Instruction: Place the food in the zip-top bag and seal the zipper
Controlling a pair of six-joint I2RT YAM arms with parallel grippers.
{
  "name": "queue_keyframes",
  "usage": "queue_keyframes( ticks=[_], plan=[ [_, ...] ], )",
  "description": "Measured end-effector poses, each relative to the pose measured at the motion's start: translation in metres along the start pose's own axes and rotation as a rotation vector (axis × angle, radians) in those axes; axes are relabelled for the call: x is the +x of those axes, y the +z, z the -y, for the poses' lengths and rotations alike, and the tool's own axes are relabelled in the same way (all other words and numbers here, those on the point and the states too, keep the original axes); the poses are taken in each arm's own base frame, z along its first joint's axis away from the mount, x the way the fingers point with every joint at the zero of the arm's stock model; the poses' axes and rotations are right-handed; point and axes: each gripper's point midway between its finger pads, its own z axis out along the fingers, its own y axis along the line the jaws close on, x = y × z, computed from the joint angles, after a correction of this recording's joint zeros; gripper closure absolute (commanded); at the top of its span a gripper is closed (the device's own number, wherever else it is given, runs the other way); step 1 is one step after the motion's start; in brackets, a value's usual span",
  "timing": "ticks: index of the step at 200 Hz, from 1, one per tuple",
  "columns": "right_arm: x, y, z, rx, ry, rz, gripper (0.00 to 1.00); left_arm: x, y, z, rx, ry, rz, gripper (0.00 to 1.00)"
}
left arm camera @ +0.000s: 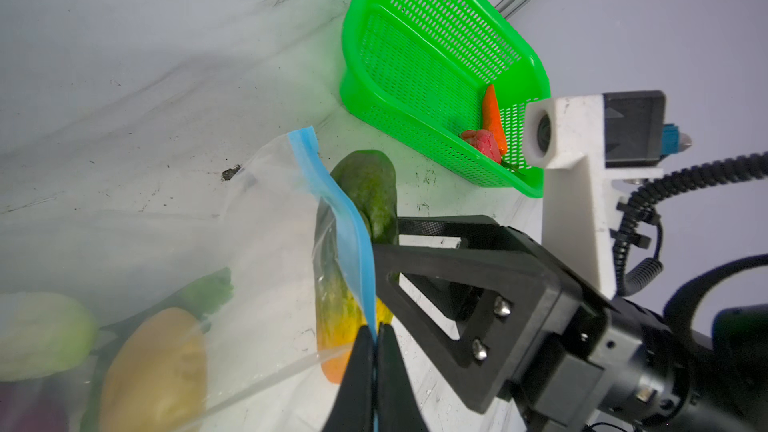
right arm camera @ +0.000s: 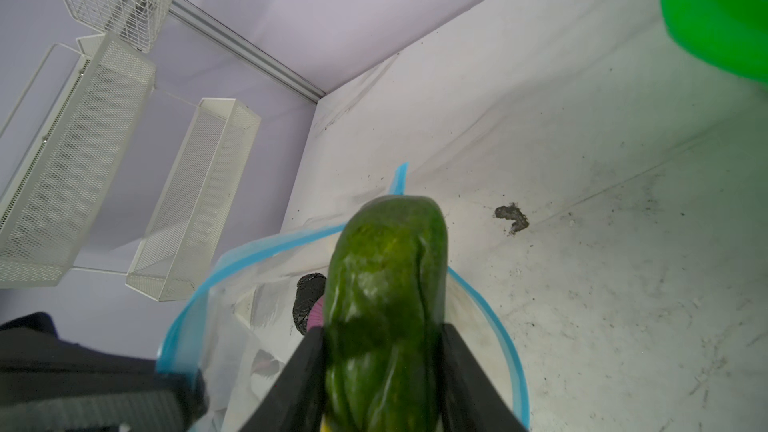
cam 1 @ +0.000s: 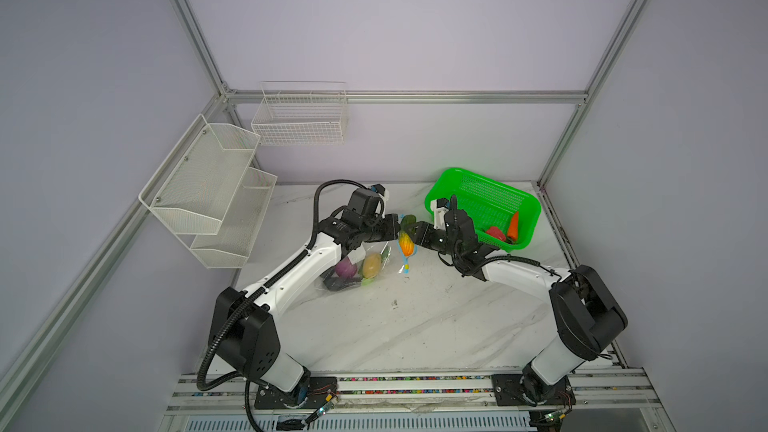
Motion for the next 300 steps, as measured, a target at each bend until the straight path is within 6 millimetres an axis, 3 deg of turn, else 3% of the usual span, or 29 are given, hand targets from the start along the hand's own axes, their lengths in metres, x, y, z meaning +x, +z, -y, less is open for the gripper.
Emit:
queue_keyframes(
  ticks=[154,209,256,300],
  plan=[
    [0.019,0.02,0.01,0.023,-0.051,-0.101,0.54,0.0,0.0,0.0,0.0,0.0,0.0,1.0],
    [0.029,0.017,0.002,0.0,-0.11,-0.144,0.54,0.0,0.0,0.0,0.0,0.0,0.0,1.0],
    [0.023,-0.005,-0.024,-0.106,-0.178,-0.102,0.55,0.001,-0.005,0.0,0.006,0.002,0.01,1.0],
    [0.034,0.009,-0.016,-0.131,-0.197,-0.132,0.55,0.001,-0.007,0.001,0.01,0.003,0.017,1.0]
  ],
)
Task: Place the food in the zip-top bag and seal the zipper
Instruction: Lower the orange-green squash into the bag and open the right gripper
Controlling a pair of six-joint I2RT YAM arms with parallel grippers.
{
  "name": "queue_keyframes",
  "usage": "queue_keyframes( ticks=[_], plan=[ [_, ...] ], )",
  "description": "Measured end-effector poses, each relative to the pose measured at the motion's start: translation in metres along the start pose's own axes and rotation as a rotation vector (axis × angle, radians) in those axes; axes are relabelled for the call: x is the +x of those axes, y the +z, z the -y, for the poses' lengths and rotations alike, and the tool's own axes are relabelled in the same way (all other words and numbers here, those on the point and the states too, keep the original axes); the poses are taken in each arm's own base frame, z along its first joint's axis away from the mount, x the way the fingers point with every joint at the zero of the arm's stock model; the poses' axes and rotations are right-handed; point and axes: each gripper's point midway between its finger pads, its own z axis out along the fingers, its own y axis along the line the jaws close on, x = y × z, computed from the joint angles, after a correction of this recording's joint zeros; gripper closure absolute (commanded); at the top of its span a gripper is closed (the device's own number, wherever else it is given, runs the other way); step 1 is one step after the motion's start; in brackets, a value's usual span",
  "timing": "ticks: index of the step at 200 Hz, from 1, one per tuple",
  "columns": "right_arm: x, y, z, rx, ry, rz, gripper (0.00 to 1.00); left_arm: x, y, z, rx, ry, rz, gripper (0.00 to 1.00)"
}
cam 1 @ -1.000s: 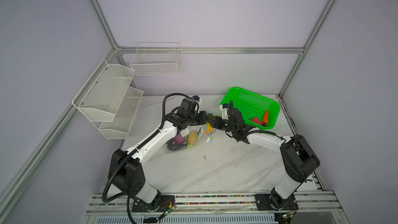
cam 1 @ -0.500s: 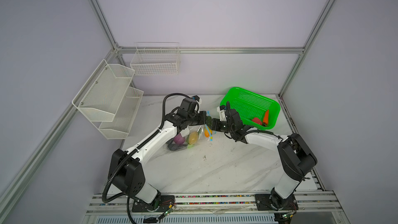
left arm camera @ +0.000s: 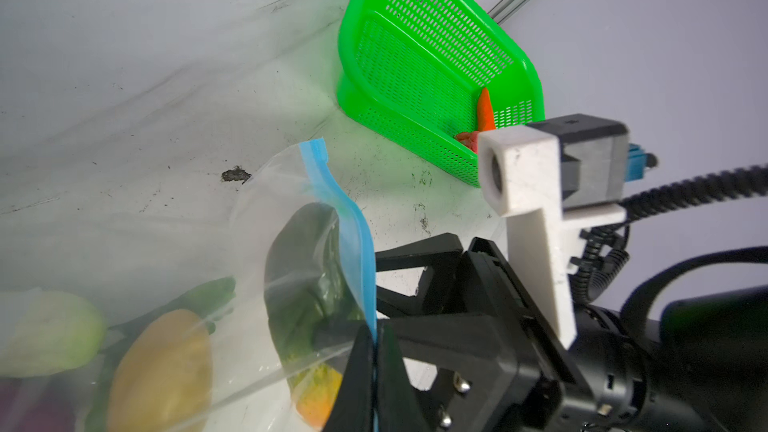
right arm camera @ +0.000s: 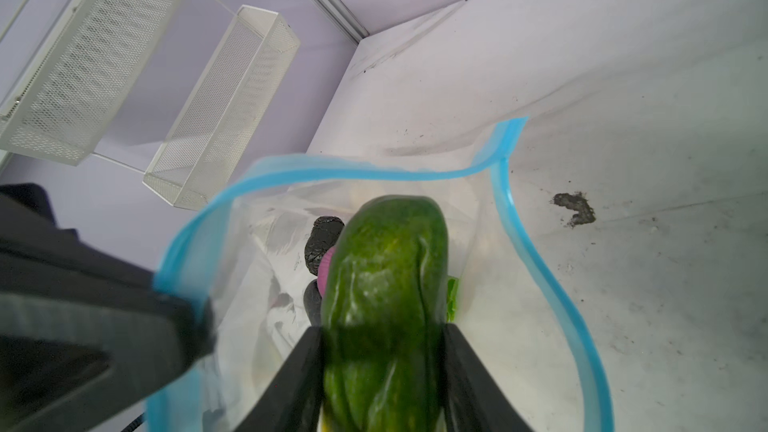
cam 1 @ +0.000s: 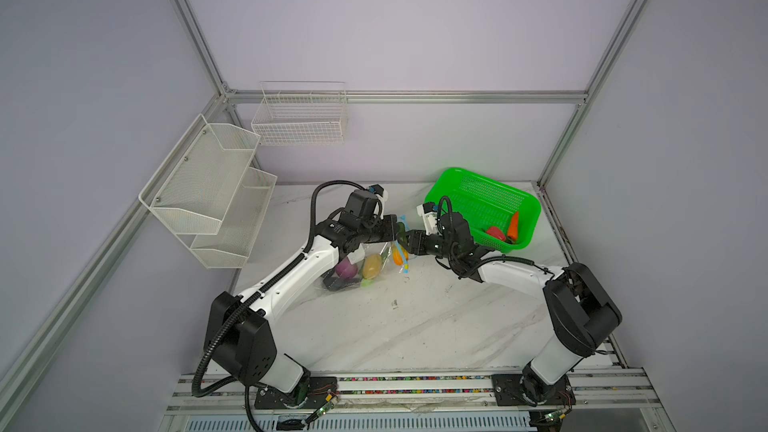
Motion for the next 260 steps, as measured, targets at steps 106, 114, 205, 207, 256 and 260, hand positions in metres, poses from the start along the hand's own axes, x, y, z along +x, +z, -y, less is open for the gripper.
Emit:
queue_keyframes(
  ticks=[106,114,205,207,256,260],
  plan=[
    [0.008,0.013,0.028,0.088,-0.045,0.0,0.51,0.0,0.0,0.0,0.001,0.0,0.0,1.0],
    [0.008,0.013,0.029,0.094,-0.046,0.001,0.51,0.0,0.0,0.0,0.001,0.0,0.0,1.0],
    [0.016,0.02,0.041,0.125,-0.04,-0.027,0.4,0.001,0.0,0.001,0.002,0.0,-0.001,1.0],
    [0.016,0.02,0.041,0.124,-0.04,-0.028,0.4,0.001,0.0,0.001,0.002,0.0,-0.001,1.0],
    [0.018,0.02,0.037,0.101,-0.049,-0.042,0.35,0.001,0.0,0.001,0.003,0.0,-0.002,1.0],
    [0.019,0.02,0.037,0.1,-0.048,-0.042,0.34,0.001,0.0,0.001,0.003,0.0,-0.002,1.0]
  ],
)
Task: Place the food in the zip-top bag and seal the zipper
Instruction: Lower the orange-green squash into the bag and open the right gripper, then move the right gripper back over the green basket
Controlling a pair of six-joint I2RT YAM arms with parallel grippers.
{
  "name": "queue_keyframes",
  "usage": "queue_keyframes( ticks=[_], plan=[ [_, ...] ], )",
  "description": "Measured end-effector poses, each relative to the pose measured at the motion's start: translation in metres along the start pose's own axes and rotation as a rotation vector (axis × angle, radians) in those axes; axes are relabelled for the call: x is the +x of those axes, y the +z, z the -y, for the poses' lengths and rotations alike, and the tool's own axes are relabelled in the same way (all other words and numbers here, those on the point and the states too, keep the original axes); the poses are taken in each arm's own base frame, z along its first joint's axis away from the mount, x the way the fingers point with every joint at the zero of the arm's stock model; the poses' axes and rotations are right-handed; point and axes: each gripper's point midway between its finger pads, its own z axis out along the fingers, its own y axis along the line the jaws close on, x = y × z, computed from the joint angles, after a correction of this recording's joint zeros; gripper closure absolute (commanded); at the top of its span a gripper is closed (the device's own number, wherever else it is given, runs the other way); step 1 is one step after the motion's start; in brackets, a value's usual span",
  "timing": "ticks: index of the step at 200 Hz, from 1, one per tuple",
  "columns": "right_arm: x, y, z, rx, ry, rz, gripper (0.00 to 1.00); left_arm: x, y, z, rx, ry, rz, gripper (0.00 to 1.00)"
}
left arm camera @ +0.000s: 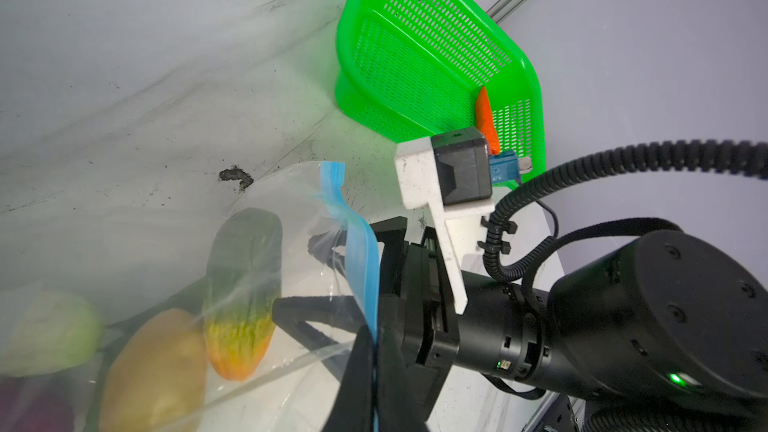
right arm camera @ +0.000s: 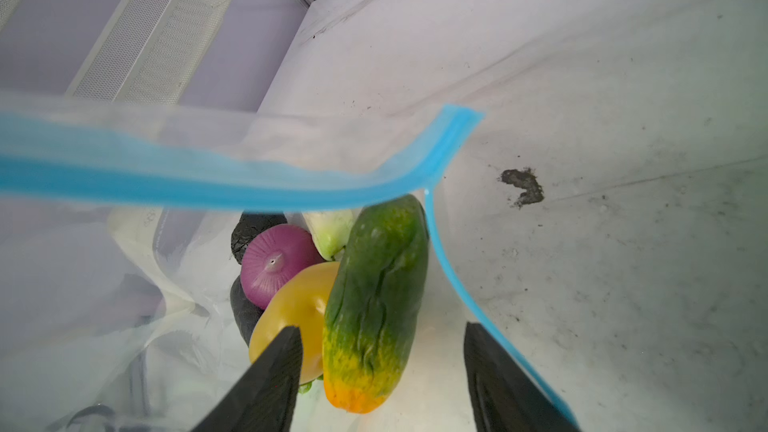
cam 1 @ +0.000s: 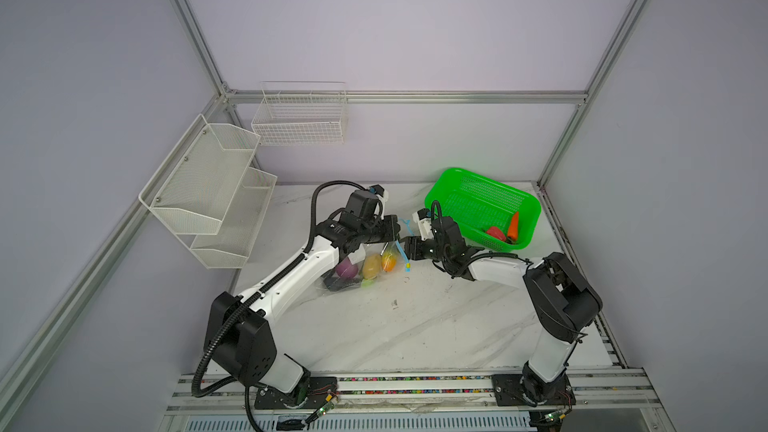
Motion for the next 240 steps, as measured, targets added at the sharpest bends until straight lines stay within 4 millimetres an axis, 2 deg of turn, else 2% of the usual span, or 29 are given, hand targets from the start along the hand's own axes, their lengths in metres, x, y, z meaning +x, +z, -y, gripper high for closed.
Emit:
queue_keyframes(
  ticks=[91,109,139,165,184,211,240],
  plan=[
    [0.0,-0.004,-0.007,-0.025,0.0,-0.013,0.33,0.0,0.0,0.0,0.0,0.0,0.0,1.0],
    [-0.008,-0.016,-0.013,-0.011,-0.003,0.002,0.32,0.0,0.0,0.0,0.0,0.0,0.0,1.0],
    [-0.032,-0.049,-0.03,0.014,-0.033,0.062,0.3,-0.001,0.0,0.001,0.003,0.001,0.004,1.0],
    [-0.048,-0.069,-0.035,0.047,-0.066,0.089,0.3,0.0,0.002,0.0,0.008,-0.003,0.005,1.0],
    [-0.056,-0.077,-0.029,0.103,-0.078,0.084,0.3,0.002,0.003,0.001,0.016,-0.011,0.0,1.0],
    [-0.073,-0.092,-0.009,0.238,-0.08,0.086,0.3,0.001,0.003,0.003,0.024,-0.012,0.002,1.0],
    [-0.11,-0.123,0.02,0.402,-0.08,0.134,0.25,0.001,0.003,0.003,0.027,-0.011,0.001,1.0]
  ],
)
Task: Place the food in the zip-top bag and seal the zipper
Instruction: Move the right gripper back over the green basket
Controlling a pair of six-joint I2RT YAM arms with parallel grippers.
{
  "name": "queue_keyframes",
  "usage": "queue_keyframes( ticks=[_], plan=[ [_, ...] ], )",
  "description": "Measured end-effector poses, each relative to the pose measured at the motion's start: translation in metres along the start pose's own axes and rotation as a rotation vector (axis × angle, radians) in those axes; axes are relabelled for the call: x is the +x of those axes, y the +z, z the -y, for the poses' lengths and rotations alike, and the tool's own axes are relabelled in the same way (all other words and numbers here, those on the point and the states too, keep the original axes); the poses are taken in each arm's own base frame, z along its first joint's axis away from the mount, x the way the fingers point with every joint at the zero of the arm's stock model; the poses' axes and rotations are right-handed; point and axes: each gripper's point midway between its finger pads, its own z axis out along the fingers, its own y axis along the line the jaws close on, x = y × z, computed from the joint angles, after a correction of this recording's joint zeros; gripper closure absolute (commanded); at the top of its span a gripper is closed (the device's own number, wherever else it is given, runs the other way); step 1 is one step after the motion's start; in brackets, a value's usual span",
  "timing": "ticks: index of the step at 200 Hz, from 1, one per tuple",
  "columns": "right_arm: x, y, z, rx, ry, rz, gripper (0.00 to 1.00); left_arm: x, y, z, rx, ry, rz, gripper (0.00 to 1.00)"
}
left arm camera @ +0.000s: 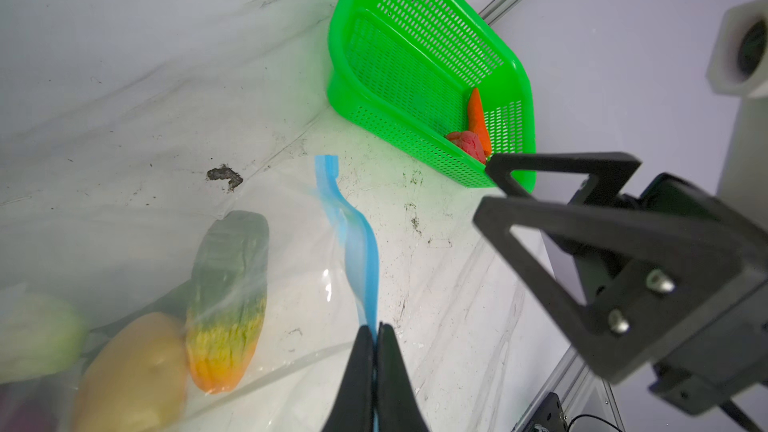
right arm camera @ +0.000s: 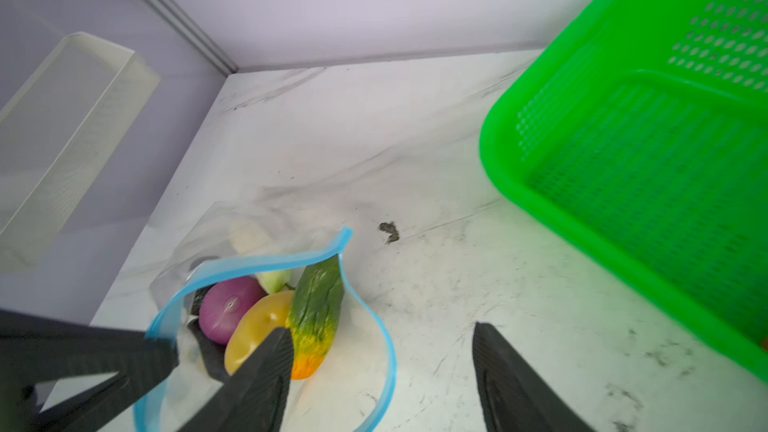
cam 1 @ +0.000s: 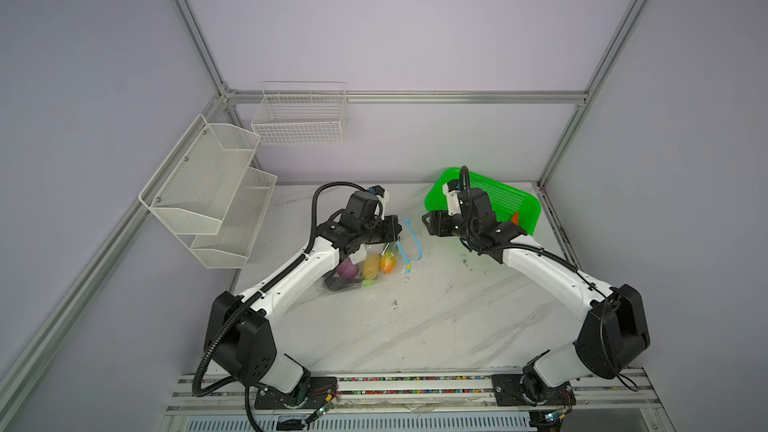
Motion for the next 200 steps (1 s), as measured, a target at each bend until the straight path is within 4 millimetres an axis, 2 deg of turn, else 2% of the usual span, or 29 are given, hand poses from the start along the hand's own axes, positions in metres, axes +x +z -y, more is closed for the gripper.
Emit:
queue_keyframes(
  ticks=[18,38,52,64,83,107,130,165,200],
  plan=[
    [-0.028,-0.006,0.035,0.103,0.015,0.023,0.23,0.0,0.0,0.001,0.006,0.001,0.001,1.0],
    [-0.056,0.001,0.079,0.215,0.046,0.03,0.22,0.0,0.0,0.003,0.017,-0.002,-0.004,1.0],
    [-0.065,0.013,0.109,0.281,0.077,0.008,0.22,0.0,0.0,0.005,0.026,-0.006,-0.005,1.0],
    [-0.065,0.025,0.135,0.329,0.108,-0.032,0.2,0.0,0.0,0.006,0.035,-0.006,-0.006,1.0],
    [-0.05,0.044,0.17,0.39,0.149,-0.114,0.19,0.001,0.0,0.008,0.045,-0.005,-0.009,1.0],
    [-0.011,0.058,0.2,0.449,0.173,-0.254,0.18,0.003,0.001,0.008,0.048,-0.005,-0.013,1.0],
    [0.01,0.065,0.215,0.487,0.178,-0.334,0.17,0.004,0.001,0.008,0.054,-0.006,-0.017,1.0],
    [0.016,0.06,0.226,0.536,0.152,-0.359,0.12,0.004,-0.007,0.01,0.06,-0.002,-0.006,1.0],
    [0.039,0.056,0.245,0.626,0.167,-0.373,0.1,0.003,-0.012,0.013,0.068,-0.001,0.004,1.0]
  ],
)
